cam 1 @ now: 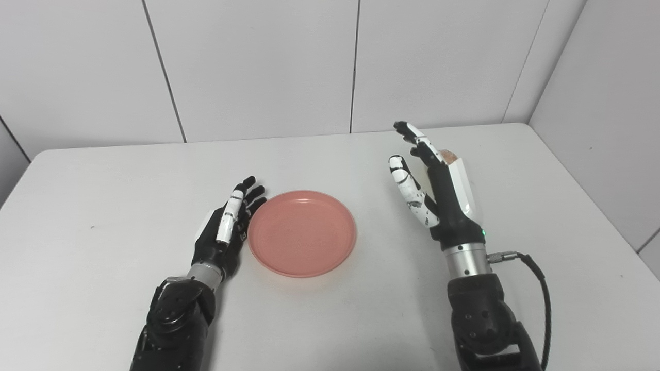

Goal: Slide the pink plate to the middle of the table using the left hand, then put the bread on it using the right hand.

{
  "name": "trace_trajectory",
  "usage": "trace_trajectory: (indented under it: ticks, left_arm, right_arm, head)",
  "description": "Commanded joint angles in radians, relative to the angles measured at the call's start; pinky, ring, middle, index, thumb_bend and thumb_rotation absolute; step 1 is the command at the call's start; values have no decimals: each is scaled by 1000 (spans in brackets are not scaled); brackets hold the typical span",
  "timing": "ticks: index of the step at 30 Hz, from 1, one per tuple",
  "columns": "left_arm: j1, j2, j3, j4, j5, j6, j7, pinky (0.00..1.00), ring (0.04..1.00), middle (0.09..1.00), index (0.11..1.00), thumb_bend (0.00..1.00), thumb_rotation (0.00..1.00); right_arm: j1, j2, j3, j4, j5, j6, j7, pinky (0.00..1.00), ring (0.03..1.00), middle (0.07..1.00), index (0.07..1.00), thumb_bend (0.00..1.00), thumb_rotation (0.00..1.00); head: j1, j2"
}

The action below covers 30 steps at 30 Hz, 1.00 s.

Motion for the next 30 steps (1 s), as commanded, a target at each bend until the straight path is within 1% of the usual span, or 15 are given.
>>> trace_trajectory:
  ticks: [1,7,9,10,11,12,13,14,15,16,18,19,23,27,30]
  left_arm:
    - [21,-14,-17,34,-14,53,-41,913,915,923,924,336,1000]
    - [19,-11,-11,38,-19,58,-47,915,915,923,922,333,1000]
    - [19,-11,-8,35,-24,63,-47,917,916,922,923,333,1000]
    - [19,-10,-7,35,-26,65,-47,917,916,922,923,333,1000]
    - [19,-9,-6,35,-27,66,-48,919,918,924,925,330,1000]
    - [18,-9,-4,36,-28,65,-48,919,918,925,926,330,1000]
    - [18,-8,-3,37,-29,64,-50,922,919,925,927,328,1000]
    - [18,-7,-2,38,-29,63,-51,925,920,927,928,327,1000]
    - [18,-7,1,38,-29,63,-51,926,920,927,928,327,1000]
    - [19,-7,2,37,-29,64,-51,923,918,926,925,331,1000]
    - [19,-6,4,38,-29,63,-54,925,920,929,927,332,1000]
    - [19,-6,5,39,-29,62,-56,926,920,930,927,332,1000]
    - [18,-6,8,44,-25,60,-57,923,920,929,924,338,1000]
    - [18,-9,14,44,-25,59,-62,925,922,931,924,339,1000]
    - [17,-12,16,43,-24,63,-60,921,918,928,922,337,1000]
  right_arm:
    - [-76,-16,-18,-24,-23,35,7,747,821,857,847,384,1000]
    - [-164,-61,-33,-13,-106,124,35,746,825,852,847,418,997]
    - [-192,-69,-39,-7,-139,173,48,749,833,862,859,460,903]
    - [-209,-70,-45,-3,-155,207,55,749,834,862,860,464,895]
    - [-219,-69,-49,0,-164,231,59,747,840,873,867,482,799]
    - [-233,-75,-52,12,-180,252,57,747,842,876,869,487,774]
    - [-245,-81,-53,29,-194,265,52,741,841,878,874,513,707]
    - [-252,-86,-53,39,-205,273,47,734,838,877,876,541,670]
    - [-259,-93,-54,59,-217,273,34,732,837,877,877,548,660]
    - [-266,-99,-55,79,-225,275,23,733,839,878,881,590,609]
    - [-279,-107,-55,113,-250,291,5,746,851,892,898,659,552]
    - [-284,-110,-55,126,-264,303,3,747,852,894,899,664,549]
    - [-301,-120,-52,168,-303,353,1,756,883,929,937,761,539]
    - [-315,-116,-81,214,-370,375,50,826,942,970,983,864,645]
    - [-325,-113,-107,263,-398,375,65,879,968,988,996,902,683]
  head:
    - [-8,-3]
    - [-32,-8]
    - [-36,-8]
    - [-39,-9]
    - [-39,-9]
    - [-45,-9]
    - [-47,-10]
    - [-49,-10]
    - [-51,-10]
    - [-52,-10]
    - [-55,-9]
    - [-56,-10]
    - [-61,-9]
    - [-62,-7]
    - [-61,-7]
